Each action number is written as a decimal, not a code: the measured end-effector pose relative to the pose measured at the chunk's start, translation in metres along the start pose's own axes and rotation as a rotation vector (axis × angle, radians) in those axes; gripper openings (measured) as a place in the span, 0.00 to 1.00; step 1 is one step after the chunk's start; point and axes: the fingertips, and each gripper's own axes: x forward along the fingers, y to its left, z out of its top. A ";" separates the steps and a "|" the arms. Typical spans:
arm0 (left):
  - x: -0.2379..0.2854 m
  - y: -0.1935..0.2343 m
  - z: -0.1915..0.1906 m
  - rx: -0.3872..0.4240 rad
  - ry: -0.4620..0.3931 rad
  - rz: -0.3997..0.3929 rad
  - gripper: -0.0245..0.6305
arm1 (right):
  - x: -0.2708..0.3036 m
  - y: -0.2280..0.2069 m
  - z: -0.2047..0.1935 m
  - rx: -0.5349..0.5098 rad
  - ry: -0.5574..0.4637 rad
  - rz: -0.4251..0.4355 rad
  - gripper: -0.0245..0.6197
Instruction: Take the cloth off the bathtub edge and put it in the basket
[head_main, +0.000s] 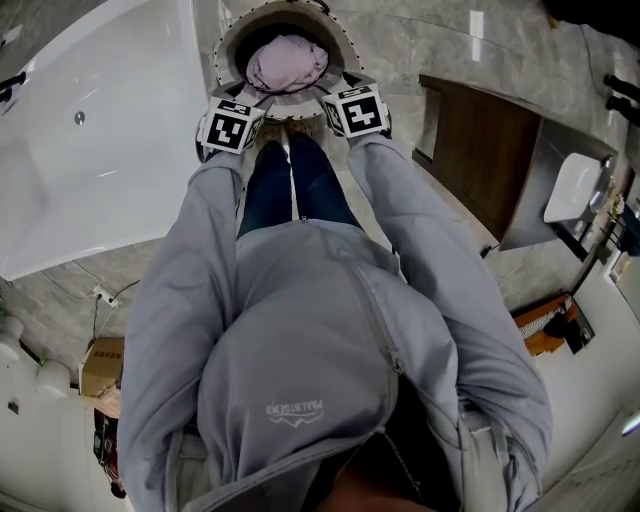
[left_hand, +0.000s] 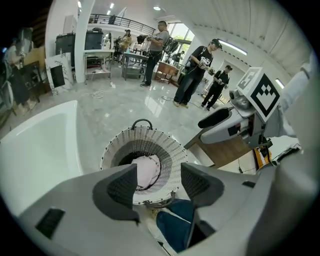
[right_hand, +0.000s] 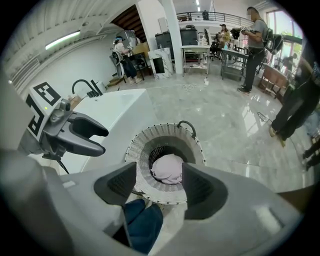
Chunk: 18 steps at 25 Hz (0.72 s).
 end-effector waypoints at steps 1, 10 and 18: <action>-0.002 -0.001 0.001 0.002 -0.006 0.002 0.42 | -0.002 0.002 0.002 -0.003 -0.010 0.001 0.45; -0.042 -0.003 0.039 0.010 -0.164 0.062 0.40 | -0.045 0.011 0.036 0.045 -0.202 0.008 0.43; -0.093 -0.031 0.063 0.066 -0.303 0.097 0.07 | -0.099 0.022 0.054 -0.040 -0.311 -0.046 0.20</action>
